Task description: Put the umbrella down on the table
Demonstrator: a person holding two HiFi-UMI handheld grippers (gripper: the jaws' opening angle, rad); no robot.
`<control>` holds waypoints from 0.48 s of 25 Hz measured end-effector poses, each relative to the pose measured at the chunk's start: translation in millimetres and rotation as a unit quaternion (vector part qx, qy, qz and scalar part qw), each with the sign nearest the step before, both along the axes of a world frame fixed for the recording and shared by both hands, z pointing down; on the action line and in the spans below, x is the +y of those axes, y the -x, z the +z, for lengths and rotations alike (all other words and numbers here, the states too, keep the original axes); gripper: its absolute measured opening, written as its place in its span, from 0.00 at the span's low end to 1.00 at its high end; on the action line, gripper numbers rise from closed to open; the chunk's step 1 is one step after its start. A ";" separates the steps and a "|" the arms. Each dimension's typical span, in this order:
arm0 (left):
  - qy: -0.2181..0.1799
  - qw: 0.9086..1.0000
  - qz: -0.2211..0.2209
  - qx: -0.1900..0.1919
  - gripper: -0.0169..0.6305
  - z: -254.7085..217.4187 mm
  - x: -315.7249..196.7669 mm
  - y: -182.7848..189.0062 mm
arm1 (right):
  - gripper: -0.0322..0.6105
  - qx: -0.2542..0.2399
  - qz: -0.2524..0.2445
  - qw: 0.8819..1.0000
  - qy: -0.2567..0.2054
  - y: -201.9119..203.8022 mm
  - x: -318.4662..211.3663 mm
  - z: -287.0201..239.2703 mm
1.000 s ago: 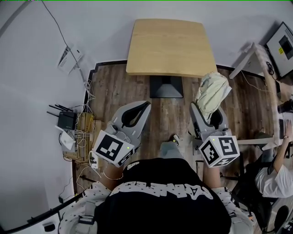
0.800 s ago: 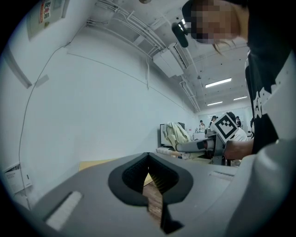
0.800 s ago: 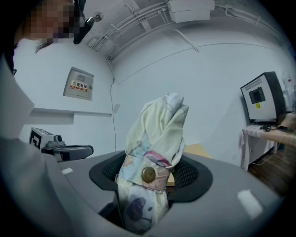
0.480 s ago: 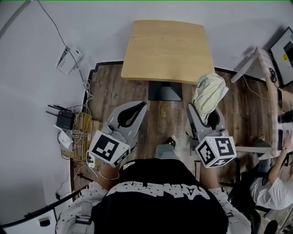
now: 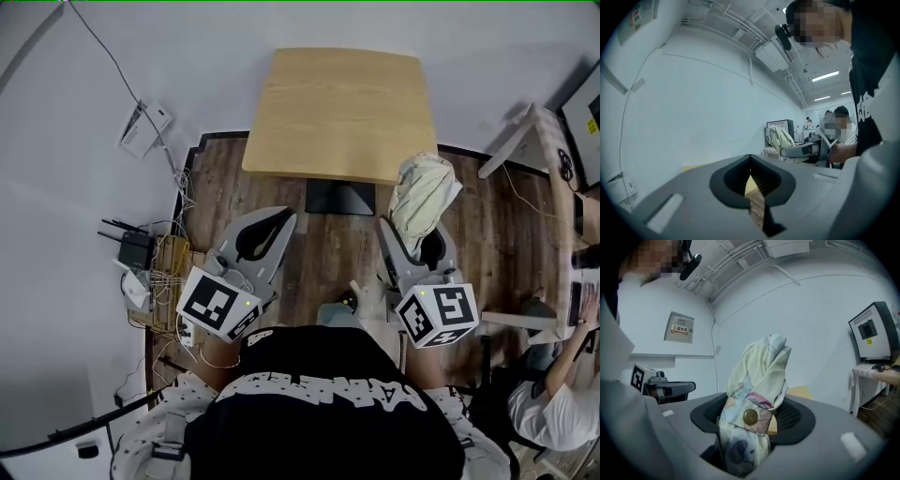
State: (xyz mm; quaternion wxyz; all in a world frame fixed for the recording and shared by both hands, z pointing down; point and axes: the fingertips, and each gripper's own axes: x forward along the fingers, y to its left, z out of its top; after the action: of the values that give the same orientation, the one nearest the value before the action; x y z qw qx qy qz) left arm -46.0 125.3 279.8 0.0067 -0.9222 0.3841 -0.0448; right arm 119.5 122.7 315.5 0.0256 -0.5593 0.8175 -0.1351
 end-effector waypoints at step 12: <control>-0.014 1.000 0.013 0.001 0.01 -5.3 -34.0 -46.0 | 0.52 -0.004 0.015 1.000 -0.006 -46.4 -18.7 -0.9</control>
State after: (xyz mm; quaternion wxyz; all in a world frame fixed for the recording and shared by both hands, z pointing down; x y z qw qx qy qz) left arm 0.0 91.2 274.4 0.0199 -0.9271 0.3724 -0.0379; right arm 165.9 104.0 314.6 0.0339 -0.5708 0.8096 -0.1324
